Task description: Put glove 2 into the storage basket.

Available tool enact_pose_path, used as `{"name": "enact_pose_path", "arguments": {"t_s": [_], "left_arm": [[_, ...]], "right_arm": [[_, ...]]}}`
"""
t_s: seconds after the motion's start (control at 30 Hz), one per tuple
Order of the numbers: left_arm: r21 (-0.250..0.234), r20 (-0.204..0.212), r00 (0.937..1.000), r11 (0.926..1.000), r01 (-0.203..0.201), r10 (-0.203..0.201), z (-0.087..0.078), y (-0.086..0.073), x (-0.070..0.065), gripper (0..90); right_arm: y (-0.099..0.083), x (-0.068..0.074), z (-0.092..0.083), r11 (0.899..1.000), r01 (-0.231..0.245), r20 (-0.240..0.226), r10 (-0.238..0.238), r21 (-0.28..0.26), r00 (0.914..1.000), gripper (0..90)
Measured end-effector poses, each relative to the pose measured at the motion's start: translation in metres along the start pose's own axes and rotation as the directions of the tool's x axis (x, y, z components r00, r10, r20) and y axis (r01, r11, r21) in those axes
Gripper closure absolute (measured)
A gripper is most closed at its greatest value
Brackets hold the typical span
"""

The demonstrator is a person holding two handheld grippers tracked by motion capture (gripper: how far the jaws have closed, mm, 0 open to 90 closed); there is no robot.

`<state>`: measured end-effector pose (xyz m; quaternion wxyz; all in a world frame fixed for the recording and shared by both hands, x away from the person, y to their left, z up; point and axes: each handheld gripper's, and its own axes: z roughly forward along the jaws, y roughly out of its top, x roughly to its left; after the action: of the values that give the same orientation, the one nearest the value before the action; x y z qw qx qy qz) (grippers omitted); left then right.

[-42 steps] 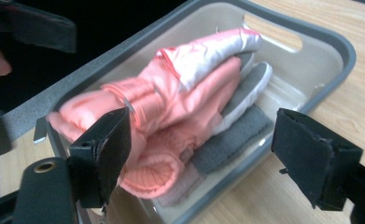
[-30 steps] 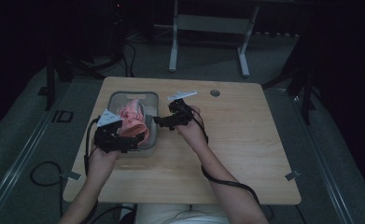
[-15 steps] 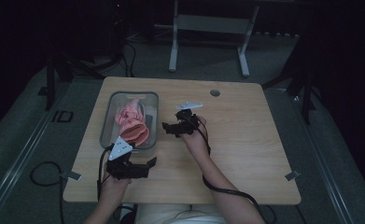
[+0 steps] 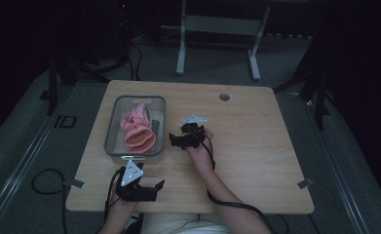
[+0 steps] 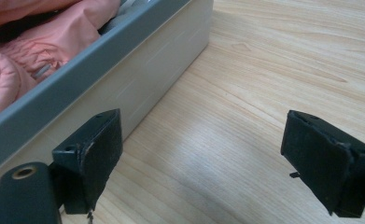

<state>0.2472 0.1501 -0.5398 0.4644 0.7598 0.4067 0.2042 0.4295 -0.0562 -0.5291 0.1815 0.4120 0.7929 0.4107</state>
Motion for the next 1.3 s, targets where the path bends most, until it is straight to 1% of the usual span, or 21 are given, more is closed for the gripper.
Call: {"name": "enact_pose_path", "arguments": {"t_s": [0.07, 0.13, 0.17, 0.23, 0.27, 0.33, 0.4, 0.47, 0.6, 0.63, 0.73, 0.77, 0.8, 0.9, 0.97, 1.13, 1.3], "left_arm": [[-0.005, -0.013, 0.9998, 0.9999, 0.012, -0.012, 0.000, -0.002, 0.002, 2.2], [0.004, -0.024, 0.9996, 0.9998, 0.017, -0.017, 0.002, -0.003, 0.003, 2.3], [0.016, -0.036, 0.9992, 0.9997, 0.019, -0.019, 0.003, -0.004, 0.004, 2.2], [0.022, -0.040, 0.9989, 0.9994, 0.026, -0.025, 0.004, -0.006, 0.004, 2.2], [0.033, -0.044, 0.9988, 0.9992, 0.024, -0.022, 0.005, -0.007, 0.004, 2.3], [0.039, -0.031, 0.9994, 0.9991, 0.018, -0.017, 0.007, -0.008, 0.004, 2.2], [0.044, -0.028, 0.9995, 0.9989, 0.017, -0.016, 0.008, -0.008, 0.003, 2.2], [0.037, -0.033, 0.9994, 0.9992, 0.012, -0.011, 0.008, -0.008, 0.002, 2.2], [0.033, -0.043, 0.9988, 0.9992, 0.023, -0.022, 0.008, -0.008, 0.003, 2.2], [0.035, -0.043, 0.9988, 0.9991, 0.025, -0.023, 0.009, -0.009, 0.004, 2.2], [0.034, -0.048, 0.9987, 0.9993, 0.017, -0.016, 0.009, -0.009, 0.004, 2.3], [0.034, -0.057, 0.9983, 0.9994, 0.011, -0.009, 0.009, -0.010, 0.004, 2.3], [0.036, -0.057, 0.9984, 0.9993, 0.011, -0.009, 0.009, -0.010, 0.005, 2.2], [0.059, -0.036, 0.9993, 0.9981, 0.015, -0.013, 0.012, -0.011, 0.006, 2.2], [0.069, -0.035, 0.9994, 0.9976, 0.004, -0.001, 0.013, -0.011, 0.005, 2.2], [0.060, -0.021, 0.9998, 0.9982, 0.001, 0.000, 0.013, -0.010, 0.004, 2.2], [0.065, -0.025, 0.9996, 0.9978, -0.008, 0.010, 0.014, -0.010, 0.003, 2.2]], "right_arm": [[-0.003, 0.001, 0.000, 1.000, -0.001, 0.003, 0.001, -0.014, 1.0000, 12.6], [-0.005, 0.002, 0.001, 1.000, -0.012, 0.005, 0.013, -0.023, 0.9999, 12.6], [-0.006, 0.002, 0.001, 1.000, -0.015, 0.004, 0.015, -0.027, 0.9999, 12.6], [-0.006, 0.003, 0.002, 1.000, -0.014, 0.004, 0.014, -0.024, 0.9999, 12.6], [-0.007, 0.003, 0.002, 1.000, -0.014, 0.004, 0.014, -0.025, 0.9999, 12.6], [-0.008, 0.004, 0.003, 1.000, -0.015, 0.011, 0.015, -0.024, 0.9998, 12.6], [-0.009, 0.005, 0.003, 1.000, -0.017, 0.009, 0.018, -0.025, 0.9998, 12.7], [-0.012, 0.006, 0.004, 1.000, -0.011, 0.012, 0.011, -0.025, 0.9999, 12.7], [-0.017, 0.006, 0.004, 0.999, -0.023, 0.029, 0.024, -0.035, 0.9993, 12.6], [-0.018, 0.006, 0.004, 0.999, -0.033, 0.031, 0.035, -0.036, 0.9989, 12.7], [-0.021, 0.005, 0.004, 0.998, -0.040, 0.040, 0.041, -0.041, 0.9983, 12.7], [-0.022, 0.004, 0.004, 0.998, -0.047, 0.043, 0.049, -0.044, 0.9979, 12.7], [-0.024, 0.002, 0.004, 0.998, -0.050, 0.047, 0.052, -0.043, 0.9976, 12.7], [-0.028, -0.001, 0.004, 0.997, -0.059, 0.054, 0.061, -0.042, 0.9967, 12.7], [-0.030, -0.002, 0.003, 0.997, -0.058, 0.067, 0.061, -0.044, 0.9959, 12.7], [-0.034, -0.007, 0.001, 0.996, -0.068, 0.077, 0.072, -0.055, 0.9944, 12.7], [-0.037, -0.011, -0.001, 0.995, -0.075, 0.079, 0.080, -0.060, 0.9936, 13.4]]}}
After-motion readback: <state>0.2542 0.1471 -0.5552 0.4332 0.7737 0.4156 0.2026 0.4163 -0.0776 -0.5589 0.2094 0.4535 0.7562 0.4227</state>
